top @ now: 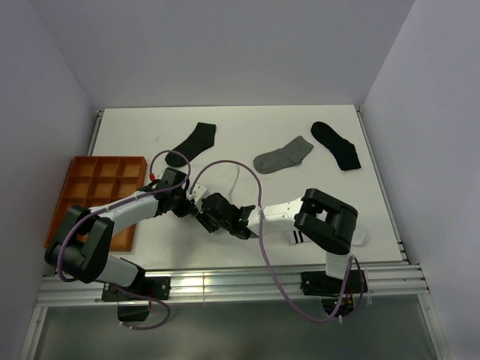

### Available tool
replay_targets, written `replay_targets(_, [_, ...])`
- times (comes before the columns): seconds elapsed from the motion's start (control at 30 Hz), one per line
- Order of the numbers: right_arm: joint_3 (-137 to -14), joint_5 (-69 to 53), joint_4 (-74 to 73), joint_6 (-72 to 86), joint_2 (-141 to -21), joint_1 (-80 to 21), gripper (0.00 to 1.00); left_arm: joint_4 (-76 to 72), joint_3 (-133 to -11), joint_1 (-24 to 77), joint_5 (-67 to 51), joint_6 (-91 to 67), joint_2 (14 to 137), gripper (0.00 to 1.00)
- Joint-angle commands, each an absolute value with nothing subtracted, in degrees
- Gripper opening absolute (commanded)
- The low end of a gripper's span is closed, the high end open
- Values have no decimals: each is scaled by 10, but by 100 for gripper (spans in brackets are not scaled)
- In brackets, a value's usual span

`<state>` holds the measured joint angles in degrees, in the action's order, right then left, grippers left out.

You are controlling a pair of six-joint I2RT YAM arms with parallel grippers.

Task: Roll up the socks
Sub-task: Roll the sock at the center of the board.

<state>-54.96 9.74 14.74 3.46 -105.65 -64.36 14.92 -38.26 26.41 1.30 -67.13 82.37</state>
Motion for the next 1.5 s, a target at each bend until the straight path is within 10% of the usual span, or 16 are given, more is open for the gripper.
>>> replay_targets(0.0, [-563, 100, 156, 28, -1068, -648, 44, 155, -402, 266, 7, -671, 830, 0])
replay_targets(0.57, [-593, 153, 107, 27, -1131, -673, 42, 151, -401, 266, 5, -686, 829, 0])
replay_targets(0.9, [-584, 165, 79, 48, -1136, -672, 4, 167, -417, 266, 11, -685, 830, 0])
replay_targets(1.47, [-518, -222, 164, 190, -1042, -527, 0, 131, -389, 244, 25, -704, 811, 4])
